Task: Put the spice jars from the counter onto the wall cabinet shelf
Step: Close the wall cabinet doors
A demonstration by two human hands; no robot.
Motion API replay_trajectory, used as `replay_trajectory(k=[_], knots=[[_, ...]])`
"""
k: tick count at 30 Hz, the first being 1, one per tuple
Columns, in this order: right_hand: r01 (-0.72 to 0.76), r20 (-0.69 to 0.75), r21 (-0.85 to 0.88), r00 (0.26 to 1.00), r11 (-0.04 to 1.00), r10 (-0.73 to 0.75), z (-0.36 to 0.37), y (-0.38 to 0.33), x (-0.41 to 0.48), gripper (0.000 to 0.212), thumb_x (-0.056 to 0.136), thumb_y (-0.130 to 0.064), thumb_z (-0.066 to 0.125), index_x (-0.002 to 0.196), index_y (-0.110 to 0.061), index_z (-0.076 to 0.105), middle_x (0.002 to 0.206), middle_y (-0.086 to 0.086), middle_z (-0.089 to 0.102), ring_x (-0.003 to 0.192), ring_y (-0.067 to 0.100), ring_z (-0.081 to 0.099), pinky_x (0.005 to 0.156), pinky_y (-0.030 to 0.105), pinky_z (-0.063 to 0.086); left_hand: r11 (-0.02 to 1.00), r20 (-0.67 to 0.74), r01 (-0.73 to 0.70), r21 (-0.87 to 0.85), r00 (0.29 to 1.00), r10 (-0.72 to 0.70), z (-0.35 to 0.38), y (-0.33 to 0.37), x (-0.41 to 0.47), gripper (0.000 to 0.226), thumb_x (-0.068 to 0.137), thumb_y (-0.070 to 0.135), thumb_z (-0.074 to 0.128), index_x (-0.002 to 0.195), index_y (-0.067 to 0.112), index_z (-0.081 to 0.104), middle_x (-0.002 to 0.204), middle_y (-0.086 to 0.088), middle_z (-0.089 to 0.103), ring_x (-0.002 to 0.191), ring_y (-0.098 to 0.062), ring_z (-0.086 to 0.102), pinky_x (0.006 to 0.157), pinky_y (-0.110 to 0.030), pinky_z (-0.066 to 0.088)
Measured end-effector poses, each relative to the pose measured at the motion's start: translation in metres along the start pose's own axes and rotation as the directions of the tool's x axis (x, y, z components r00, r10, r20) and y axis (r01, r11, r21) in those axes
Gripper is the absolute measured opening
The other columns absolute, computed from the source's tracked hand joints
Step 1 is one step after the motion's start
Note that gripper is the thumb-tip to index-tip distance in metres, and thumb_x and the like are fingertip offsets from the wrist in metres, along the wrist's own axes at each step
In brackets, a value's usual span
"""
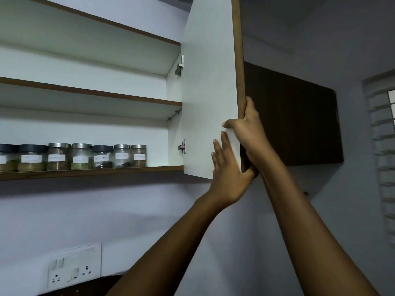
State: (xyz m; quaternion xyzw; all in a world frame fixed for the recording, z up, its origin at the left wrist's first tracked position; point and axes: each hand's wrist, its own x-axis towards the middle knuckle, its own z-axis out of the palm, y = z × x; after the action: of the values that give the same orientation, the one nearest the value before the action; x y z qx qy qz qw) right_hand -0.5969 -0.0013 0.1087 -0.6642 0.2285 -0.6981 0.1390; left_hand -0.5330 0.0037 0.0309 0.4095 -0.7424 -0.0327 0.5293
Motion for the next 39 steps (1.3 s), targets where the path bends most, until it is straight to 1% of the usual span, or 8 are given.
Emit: replay_trajectory(k=[6,9,12,21,26,29,32,39], knots=[[0.02,-0.033,-0.081,0.999,0.997,-0.023,0.035,-0.02,-0.012,0.056,0.084,0.003,0.054,0.134,-0.014,0.035,0.103,-0.003,0.052,0.076,0.006,0.053,0.057,0.011,0.046,0.994,0.1,0.018,-0.106,0.995,-0.008,-0.042,-0.007,-0.015,0.099,0.091,0.02,0.058,0.142,0.031,-0.027,0.156,0.001,-0.025,0.146,-0.03,-0.01,0.112,-0.056,0.026],[0.027,-0.053,-0.147,0.998,0.989,-0.035,0.054,-0.029,-0.018,0.055,0.084,0.002,0.053,0.133,-0.014,0.034,0.102,0.0,0.05,0.08,0.015,0.053,0.07,0.029,0.051,0.992,0.138,0.022,-0.124,0.99,-0.005,-0.061,-0.015,-0.022,0.097,0.093,0.015,0.054,0.142,0.035,-0.027,0.159,-0.008,-0.003,0.142,-0.04,0.016,0.111,-0.059,0.026],[0.019,-0.058,-0.205,0.998,0.979,-0.032,0.074,-0.037,-0.024,0.057,0.085,0.001,0.051,0.135,-0.015,0.031,0.109,0.003,0.05,0.087,0.019,0.054,0.076,0.036,0.052,0.989,0.142,0.015,-0.149,0.99,0.006,-0.08,-0.02,-0.029,0.093,0.094,0.013,0.052,0.144,0.031,-0.024,0.158,-0.009,0.006,0.143,-0.036,0.017,0.112,-0.059,0.025],[-0.009,-0.094,-0.321,0.995,0.947,-0.023,0.127,-0.063,-0.043,0.053,0.088,0.0,0.046,0.137,-0.012,0.029,0.124,0.019,0.052,0.1,0.035,0.059,0.082,0.047,0.053,0.972,0.191,-0.037,-0.23,0.978,0.082,-0.133,-0.039,-0.05,0.082,0.095,-0.003,0.043,0.147,0.016,-0.016,0.151,-0.018,0.024,0.129,-0.032,0.044,0.101,-0.041,0.045],[0.019,-0.087,-0.263,0.995,0.965,-0.043,0.162,-0.069,-0.054,0.056,0.088,0.003,0.043,0.139,-0.013,0.026,0.117,0.019,0.054,0.086,0.029,0.057,0.069,0.037,0.051,0.983,0.091,-0.078,-0.169,0.991,0.095,-0.159,-0.053,-0.064,0.063,0.094,-0.004,0.043,0.146,0.006,0.01,0.14,-0.021,0.041,0.126,-0.032,0.045,0.096,-0.03,0.041],[0.019,-0.101,-0.227,0.994,0.974,-0.043,0.185,-0.071,-0.056,0.062,0.087,0.005,0.042,0.143,-0.014,0.022,0.127,0.018,0.05,0.099,0.033,0.059,0.079,0.04,0.053,0.996,-0.057,-0.021,-0.083,0.998,0.016,-0.17,-0.066,-0.072,0.049,0.093,-0.002,0.045,0.139,0.003,0.03,0.129,-0.022,0.051,0.118,-0.034,0.051,0.09,-0.028,0.04],[-0.01,-0.095,-0.256,0.995,0.967,-0.015,0.211,-0.07,-0.055,0.072,0.085,0.004,0.042,0.147,-0.021,0.013,0.143,0.015,0.039,0.115,0.037,0.052,0.089,0.052,0.049,0.985,-0.089,-0.009,-0.174,0.996,-0.006,-0.184,-0.079,-0.079,0.027,0.098,0.008,0.042,0.124,0.003,0.043,0.107,-0.019,0.06,0.099,-0.032,0.059,0.084,-0.042,0.049],[0.008,-0.062,-0.244,0.998,0.97,-0.024,0.26,-0.071,-0.059,0.079,0.085,0.008,0.044,0.15,-0.015,0.004,0.159,0.008,0.007,0.146,0.03,0.009,0.116,0.046,0.021,0.995,-0.201,-0.013,-0.097,0.98,-0.007,-0.216,-0.109,-0.085,0.02,0.098,0.011,0.043,0.116,0.007,0.05,0.095,-0.001,0.061,0.081,-0.006,0.058,0.066,-0.014,0.048]])
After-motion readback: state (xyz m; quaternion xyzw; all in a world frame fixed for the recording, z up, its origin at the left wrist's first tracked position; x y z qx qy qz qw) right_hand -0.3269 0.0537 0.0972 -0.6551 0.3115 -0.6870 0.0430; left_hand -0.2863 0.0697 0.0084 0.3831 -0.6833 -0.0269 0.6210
